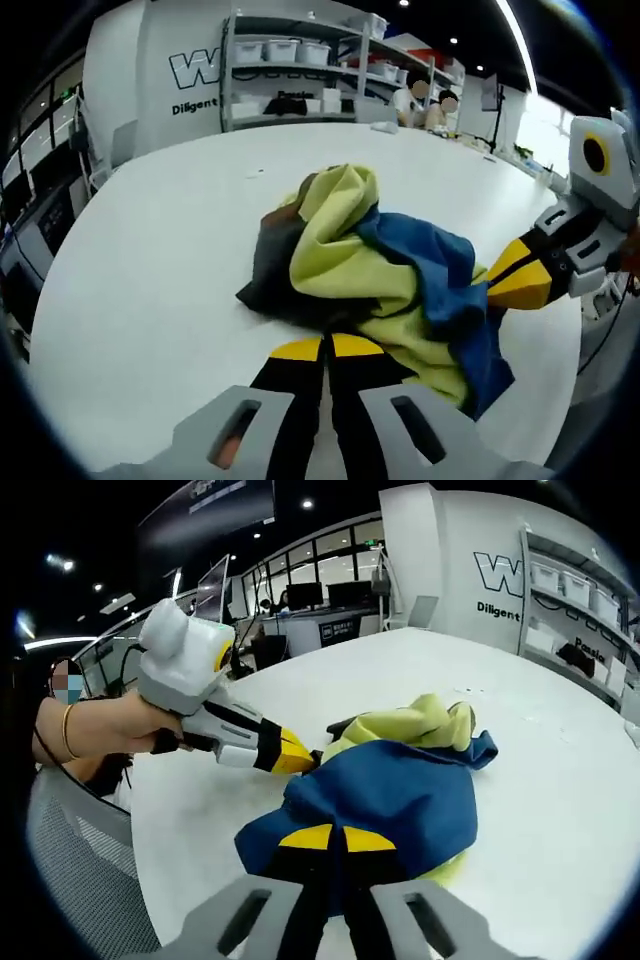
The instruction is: Fold the garment on the visible template until the final outline fits inside the template.
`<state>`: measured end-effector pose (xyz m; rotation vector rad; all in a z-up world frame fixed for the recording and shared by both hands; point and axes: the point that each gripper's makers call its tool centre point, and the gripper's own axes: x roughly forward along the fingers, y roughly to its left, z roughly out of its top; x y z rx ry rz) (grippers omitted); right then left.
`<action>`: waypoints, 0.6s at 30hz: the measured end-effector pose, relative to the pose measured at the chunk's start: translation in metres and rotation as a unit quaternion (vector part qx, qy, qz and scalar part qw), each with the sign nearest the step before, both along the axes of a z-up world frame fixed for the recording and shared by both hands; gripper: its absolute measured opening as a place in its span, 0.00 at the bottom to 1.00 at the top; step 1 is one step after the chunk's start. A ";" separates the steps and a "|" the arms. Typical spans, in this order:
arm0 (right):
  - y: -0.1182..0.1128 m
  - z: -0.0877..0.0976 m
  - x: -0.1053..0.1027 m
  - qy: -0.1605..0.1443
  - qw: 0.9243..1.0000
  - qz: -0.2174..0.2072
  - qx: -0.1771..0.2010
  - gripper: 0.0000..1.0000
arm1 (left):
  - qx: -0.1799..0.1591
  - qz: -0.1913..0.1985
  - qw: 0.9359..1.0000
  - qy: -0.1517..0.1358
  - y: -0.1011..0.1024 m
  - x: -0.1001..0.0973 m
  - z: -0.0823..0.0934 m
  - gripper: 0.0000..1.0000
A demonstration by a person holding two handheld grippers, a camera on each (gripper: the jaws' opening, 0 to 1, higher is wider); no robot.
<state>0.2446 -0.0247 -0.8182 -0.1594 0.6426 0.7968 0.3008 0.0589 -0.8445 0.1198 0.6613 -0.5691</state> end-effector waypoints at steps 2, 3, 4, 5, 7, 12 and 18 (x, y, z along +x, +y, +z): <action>-0.011 0.013 0.006 -0.012 1.000 -0.019 0.005 0.00 | -0.006 0.003 1.000 0.000 0.004 0.000 0.004 0.00; -0.014 0.015 0.008 -0.013 1.000 -0.024 0.005 0.00 | -0.009 0.004 1.000 0.000 0.004 0.000 0.006 0.00; -0.018 0.017 0.010 -0.015 0.999 -0.028 0.004 0.00 | -0.009 0.003 1.000 0.000 0.005 -0.001 0.006 0.00; -0.023 0.020 0.013 -0.021 0.999 -0.034 0.002 0.00 | -0.011 0.005 1.000 0.000 0.007 0.000 0.007 0.00; -0.031 0.025 0.018 -0.026 0.999 -0.044 0.000 0.00 | -0.010 0.006 1.000 0.000 0.008 -0.001 0.009 0.00; -0.064 0.034 0.034 -0.039 0.995 -0.086 -0.026 0.00 | -0.006 0.015 1.000 -0.008 0.017 -0.001 0.015 0.00; -0.098 0.040 0.049 -0.053 0.990 -0.119 -0.057 0.00 | 0.006 0.027 1.000 -0.006 0.034 -0.001 0.016 0.00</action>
